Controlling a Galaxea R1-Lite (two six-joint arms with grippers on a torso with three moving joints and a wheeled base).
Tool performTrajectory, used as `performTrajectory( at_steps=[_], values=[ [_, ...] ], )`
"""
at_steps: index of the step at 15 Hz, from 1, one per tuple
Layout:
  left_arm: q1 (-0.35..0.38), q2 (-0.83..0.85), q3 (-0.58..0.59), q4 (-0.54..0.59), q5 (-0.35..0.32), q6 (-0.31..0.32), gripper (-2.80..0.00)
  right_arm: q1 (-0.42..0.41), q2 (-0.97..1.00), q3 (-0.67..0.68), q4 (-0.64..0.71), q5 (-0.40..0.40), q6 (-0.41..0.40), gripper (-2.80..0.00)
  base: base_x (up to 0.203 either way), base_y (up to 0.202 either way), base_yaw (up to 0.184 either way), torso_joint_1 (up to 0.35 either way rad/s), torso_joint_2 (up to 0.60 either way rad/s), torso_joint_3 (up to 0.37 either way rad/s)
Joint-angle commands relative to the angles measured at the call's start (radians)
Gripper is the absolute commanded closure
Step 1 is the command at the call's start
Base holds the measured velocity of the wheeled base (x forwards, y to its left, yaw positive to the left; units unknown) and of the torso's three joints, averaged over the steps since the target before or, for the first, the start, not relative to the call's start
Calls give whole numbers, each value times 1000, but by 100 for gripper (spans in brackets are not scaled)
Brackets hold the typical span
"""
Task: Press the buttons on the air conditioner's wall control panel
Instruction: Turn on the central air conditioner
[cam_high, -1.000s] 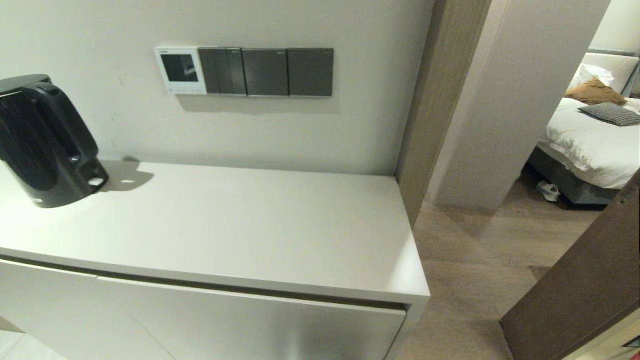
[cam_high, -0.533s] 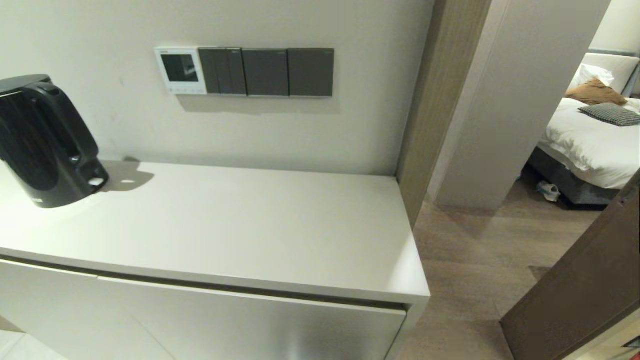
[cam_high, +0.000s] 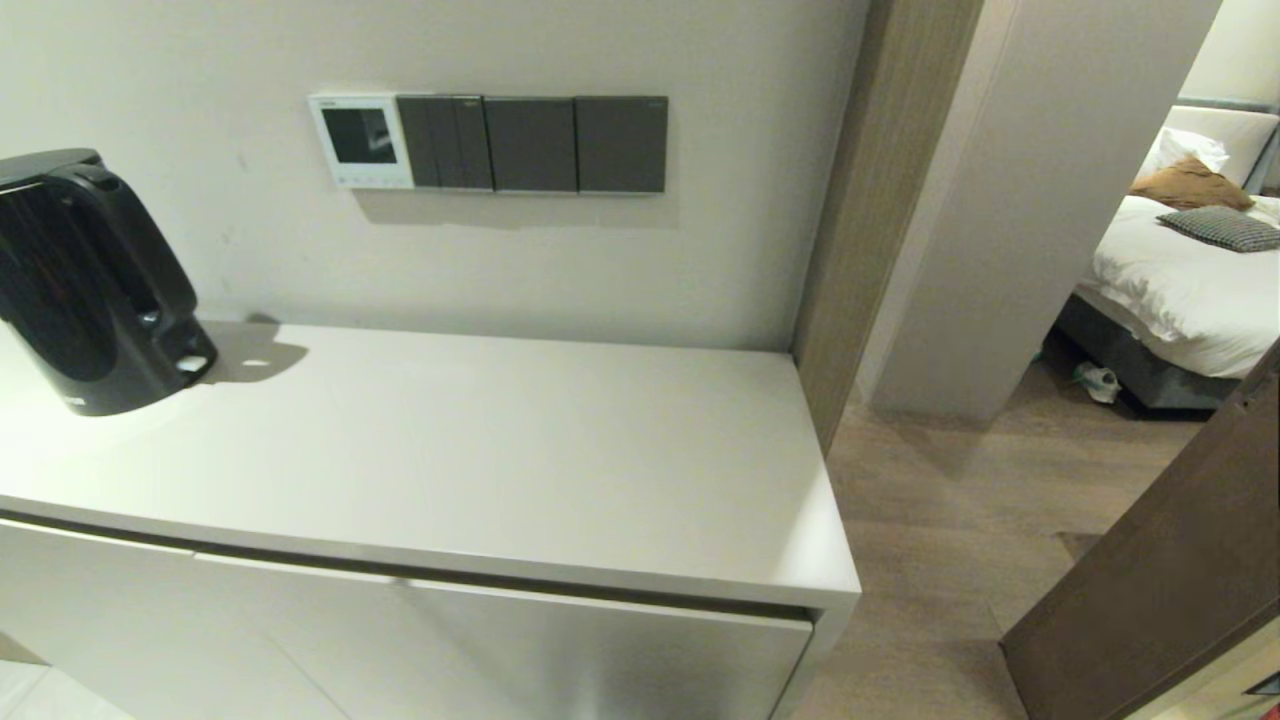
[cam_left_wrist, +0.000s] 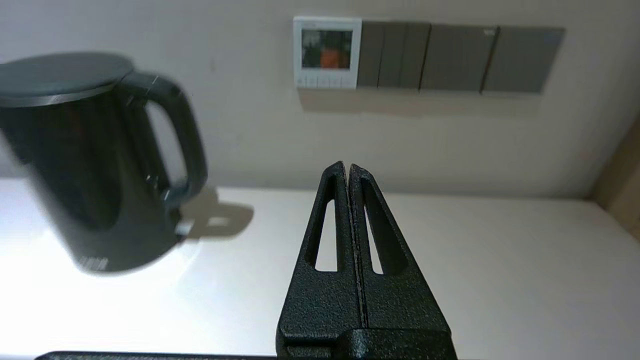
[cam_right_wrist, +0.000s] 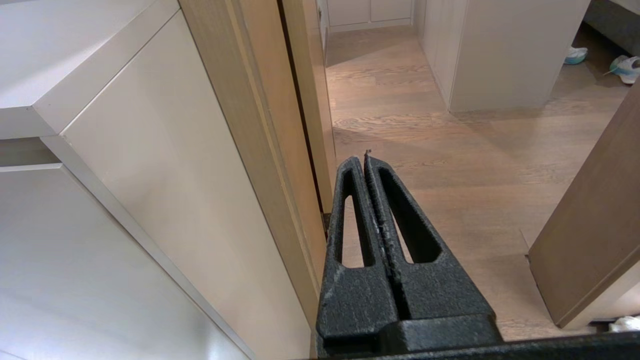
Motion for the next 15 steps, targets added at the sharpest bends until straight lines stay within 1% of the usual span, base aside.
performTrajectory(
  at_steps=[1,4,7,9,10,12,15],
  values=[
    [-2,327,-138,-68,-10,-3,0,0,1,2,0,0,0,0,0,0,0,0,0,0],
    [-24,546,-318,-123,-35,-26,0,0,1,2,0,0,0,0,0,0,0,0,0,0],
    [-43,711,-431,-140,-80,-55,0,0,1,0,0,0,0,0,0,0,0,0,0,0],
    [-57,798,-503,-148,-101,-106,0,0,1,2,0,0,0,0,0,0,0,0,0,0],
    [-63,835,-539,-149,-104,-121,0,0,1,2,0,0,0,0,0,0,0,0,0,0],
    [-66,896,-606,-144,-105,-130,0,0,1,2,0,0,0,0,0,0,0,0,0,0],
    [-67,956,-655,-144,-103,-130,0,0,1,2,0,0,0,0,0,0,0,0,0,0]
  ],
)
